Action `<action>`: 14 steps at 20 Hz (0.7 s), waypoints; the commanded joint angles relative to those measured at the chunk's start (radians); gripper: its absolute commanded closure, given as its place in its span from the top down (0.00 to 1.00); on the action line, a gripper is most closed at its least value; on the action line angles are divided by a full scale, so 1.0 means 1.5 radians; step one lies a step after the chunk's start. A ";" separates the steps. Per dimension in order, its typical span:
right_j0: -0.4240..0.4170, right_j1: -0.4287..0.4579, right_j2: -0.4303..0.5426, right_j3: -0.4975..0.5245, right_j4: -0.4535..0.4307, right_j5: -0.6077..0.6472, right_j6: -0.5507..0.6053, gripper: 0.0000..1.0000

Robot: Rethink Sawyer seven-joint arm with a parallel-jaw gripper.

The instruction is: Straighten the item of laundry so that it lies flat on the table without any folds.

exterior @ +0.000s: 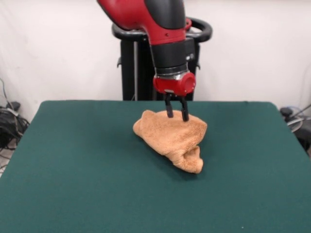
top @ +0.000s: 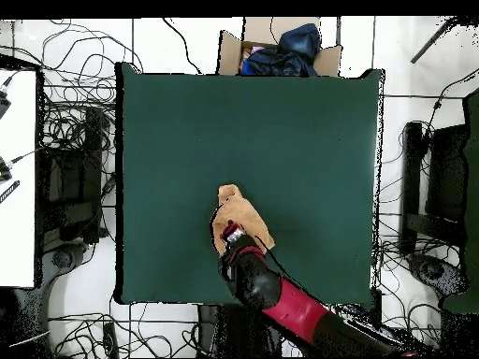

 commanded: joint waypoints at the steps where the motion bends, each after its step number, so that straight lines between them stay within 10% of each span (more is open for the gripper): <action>1: 0.014 -0.010 0.018 -0.081 0.067 0.061 0.184 1.00; 14: 0.003 -0.090 0.079 -0.054 0.079 0.151 0.184 1.00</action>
